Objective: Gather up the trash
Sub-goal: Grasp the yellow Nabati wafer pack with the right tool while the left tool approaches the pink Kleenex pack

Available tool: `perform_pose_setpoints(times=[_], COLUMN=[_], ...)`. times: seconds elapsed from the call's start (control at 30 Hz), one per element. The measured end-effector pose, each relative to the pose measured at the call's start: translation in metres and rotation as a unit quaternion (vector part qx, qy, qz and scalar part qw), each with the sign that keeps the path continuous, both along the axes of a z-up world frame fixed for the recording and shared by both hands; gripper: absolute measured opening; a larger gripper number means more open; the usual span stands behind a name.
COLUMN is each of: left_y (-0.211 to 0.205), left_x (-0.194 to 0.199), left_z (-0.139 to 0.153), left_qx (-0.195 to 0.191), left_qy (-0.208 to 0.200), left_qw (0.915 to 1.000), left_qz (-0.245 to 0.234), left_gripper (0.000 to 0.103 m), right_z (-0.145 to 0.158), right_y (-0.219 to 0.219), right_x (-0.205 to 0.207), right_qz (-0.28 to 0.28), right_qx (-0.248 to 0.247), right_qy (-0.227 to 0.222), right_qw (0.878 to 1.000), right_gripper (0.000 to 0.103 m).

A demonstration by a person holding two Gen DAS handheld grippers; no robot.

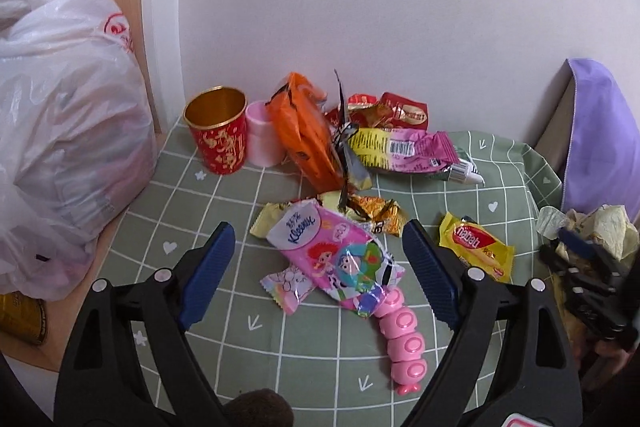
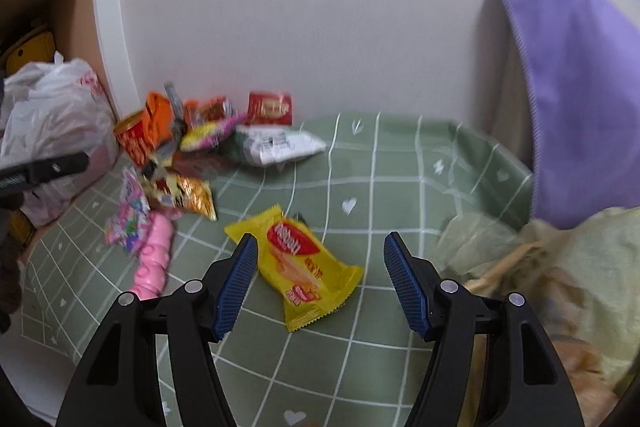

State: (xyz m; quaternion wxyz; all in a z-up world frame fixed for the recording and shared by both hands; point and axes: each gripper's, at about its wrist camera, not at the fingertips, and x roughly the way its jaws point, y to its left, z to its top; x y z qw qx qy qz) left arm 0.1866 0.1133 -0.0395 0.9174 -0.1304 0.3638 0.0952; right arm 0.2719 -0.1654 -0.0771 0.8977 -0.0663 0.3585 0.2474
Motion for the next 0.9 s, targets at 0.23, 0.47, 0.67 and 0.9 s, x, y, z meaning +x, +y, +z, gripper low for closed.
perform_pose_setpoints(times=[0.23, 0.47, 0.67, 0.9], left_y=[0.006, 0.022, 0.038, 0.060], left_x=[0.005, 0.018, 0.009, -0.001], left_z=[-0.004, -0.017, -0.032, -0.044], left_qx=[0.032, 0.035, 0.009, -0.037], left_qy=[0.009, 0.009, 0.013, 0.018], left_qw=[0.9988, 0.9957, 0.9952, 0.9961], left_qz=[-0.035, -0.086, -0.097, -0.078], left_gripper=[0.081, 0.079, 0.078, 0.075], right_z=[-0.045, -0.012, -0.038, -0.045], right_y=[0.016, 0.024, 0.033, 0.034], right_x=[0.007, -0.006, 0.041, 0.041], right_qz=[0.004, 0.021, 0.051, 0.074], right_qx=[-0.006, 0.010, -0.050, -0.031], right_qy=[0.080, 0.048, 0.061, 0.104], right_qw=[0.997, 0.999, 0.996, 0.991], right_gripper=[0.062, 0.060, 0.060, 0.058])
